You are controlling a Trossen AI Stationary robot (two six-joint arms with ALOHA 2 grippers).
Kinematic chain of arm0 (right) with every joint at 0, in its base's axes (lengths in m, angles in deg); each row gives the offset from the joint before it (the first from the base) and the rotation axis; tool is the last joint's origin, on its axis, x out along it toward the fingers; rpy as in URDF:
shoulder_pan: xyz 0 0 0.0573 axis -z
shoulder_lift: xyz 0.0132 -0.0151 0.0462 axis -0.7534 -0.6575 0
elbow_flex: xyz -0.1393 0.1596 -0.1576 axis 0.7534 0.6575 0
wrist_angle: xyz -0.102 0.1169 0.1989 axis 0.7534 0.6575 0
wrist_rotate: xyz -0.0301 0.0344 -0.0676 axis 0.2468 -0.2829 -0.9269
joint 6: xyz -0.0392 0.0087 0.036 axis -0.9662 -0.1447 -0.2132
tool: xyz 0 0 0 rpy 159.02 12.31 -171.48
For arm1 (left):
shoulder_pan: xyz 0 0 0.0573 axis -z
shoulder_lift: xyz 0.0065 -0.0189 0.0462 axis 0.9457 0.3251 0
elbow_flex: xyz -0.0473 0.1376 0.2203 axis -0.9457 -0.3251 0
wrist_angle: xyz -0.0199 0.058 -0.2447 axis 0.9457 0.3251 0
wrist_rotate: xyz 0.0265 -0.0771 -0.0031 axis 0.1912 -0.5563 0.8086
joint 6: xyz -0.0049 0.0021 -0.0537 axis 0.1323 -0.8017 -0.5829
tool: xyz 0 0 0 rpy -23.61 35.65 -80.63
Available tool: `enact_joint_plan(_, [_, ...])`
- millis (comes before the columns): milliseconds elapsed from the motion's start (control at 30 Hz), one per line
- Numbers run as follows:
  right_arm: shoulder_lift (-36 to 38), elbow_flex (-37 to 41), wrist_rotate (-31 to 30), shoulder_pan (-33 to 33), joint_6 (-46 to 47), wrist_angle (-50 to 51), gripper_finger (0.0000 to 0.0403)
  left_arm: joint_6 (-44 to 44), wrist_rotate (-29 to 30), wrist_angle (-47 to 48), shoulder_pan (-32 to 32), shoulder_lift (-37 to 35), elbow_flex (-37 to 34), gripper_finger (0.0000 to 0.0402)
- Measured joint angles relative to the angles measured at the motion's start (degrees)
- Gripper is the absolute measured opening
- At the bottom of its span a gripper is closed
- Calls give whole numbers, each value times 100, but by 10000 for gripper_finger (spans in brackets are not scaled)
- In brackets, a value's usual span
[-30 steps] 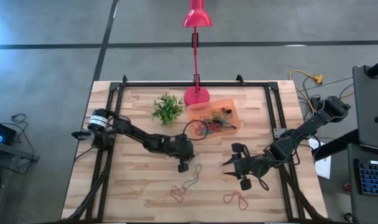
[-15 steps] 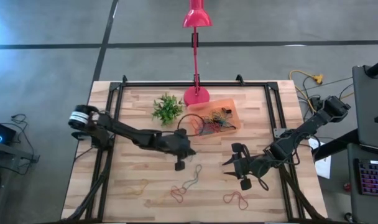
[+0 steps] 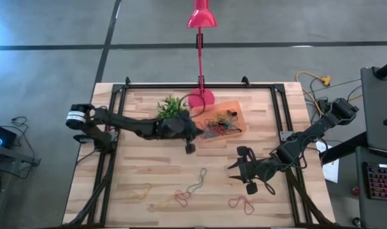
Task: Pick and place rubber bands into bin
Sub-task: Put the blue rubberband into the orange container
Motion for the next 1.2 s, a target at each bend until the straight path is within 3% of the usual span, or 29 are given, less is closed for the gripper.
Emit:
enact_joint_plan(233, [0, -7, -5, 4, -174, -14, 148, 40, -8, -12, -688, 281, 210, 0])
enact_joint_plan(400, [0, -5, -6, 11, -306, -5, 148, -14, -344, -64, -1038, 647, 377, 0])
enact_joint_plan(900, [0, -2, -6, 37, -406, 21, 148, 175, -550, 264, -1118, 2052, 1565, 1])
enact_joint_plan(1200, [-2, 40, -3, 35, -331, 29, 148, 307, -559, 512, -1142, 2075, 1678, 88])
